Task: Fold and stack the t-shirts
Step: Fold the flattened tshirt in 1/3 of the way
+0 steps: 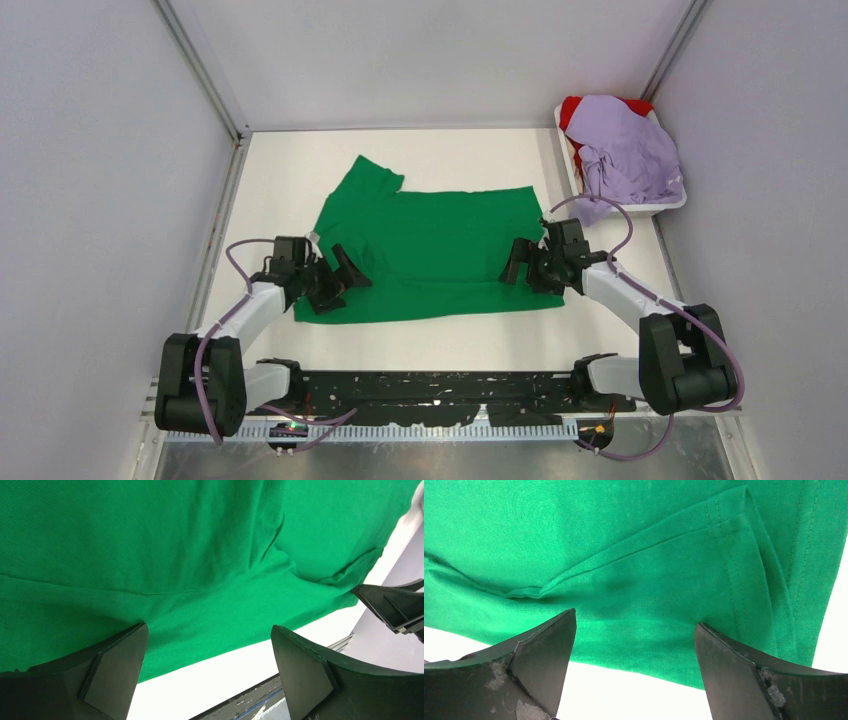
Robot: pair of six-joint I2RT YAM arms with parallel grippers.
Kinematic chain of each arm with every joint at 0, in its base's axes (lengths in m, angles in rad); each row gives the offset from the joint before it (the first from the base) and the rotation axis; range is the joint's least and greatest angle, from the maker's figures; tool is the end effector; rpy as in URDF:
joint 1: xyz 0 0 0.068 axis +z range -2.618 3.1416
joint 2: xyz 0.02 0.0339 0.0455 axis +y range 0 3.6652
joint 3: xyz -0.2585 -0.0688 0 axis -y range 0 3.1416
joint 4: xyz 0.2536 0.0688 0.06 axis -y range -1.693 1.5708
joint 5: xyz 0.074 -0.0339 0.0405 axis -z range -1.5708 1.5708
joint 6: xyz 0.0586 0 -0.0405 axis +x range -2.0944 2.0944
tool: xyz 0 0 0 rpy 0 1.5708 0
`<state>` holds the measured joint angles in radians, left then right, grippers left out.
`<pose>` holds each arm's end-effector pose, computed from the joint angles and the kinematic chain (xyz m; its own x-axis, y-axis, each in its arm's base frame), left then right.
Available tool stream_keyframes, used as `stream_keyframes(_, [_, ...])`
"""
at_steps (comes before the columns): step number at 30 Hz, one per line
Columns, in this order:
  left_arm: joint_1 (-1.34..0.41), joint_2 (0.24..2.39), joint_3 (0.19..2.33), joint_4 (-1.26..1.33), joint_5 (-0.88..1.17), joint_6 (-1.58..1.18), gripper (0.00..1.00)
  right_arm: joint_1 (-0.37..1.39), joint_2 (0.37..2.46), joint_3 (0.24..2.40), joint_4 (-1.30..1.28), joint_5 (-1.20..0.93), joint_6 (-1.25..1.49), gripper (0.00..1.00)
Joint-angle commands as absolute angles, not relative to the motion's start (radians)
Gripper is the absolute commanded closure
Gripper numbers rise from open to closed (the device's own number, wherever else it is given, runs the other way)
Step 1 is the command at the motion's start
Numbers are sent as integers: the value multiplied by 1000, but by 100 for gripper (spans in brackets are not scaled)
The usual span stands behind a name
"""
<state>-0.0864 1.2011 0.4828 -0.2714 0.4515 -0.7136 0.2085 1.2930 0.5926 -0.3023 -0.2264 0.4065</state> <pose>0.2235 -0.0450 0.1269 -0.8366 -0.5187 -0.1763 -0.3060 0.7093 -0.6350 0.2440 0.0651 0.1340 -0.8839 0.2068 -0.4194 0.0323 0.9217 0.3865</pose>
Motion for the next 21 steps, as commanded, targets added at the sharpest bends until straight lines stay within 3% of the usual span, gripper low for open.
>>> stream_keyframes(1, [-91,1177,420,-551,315,-704,0,210,1256,525,-563,-224,412,5])
stream_keyframes(21, [-91,730,325,-716,332,-740,0,238,854,483,-666,-208,480,5])
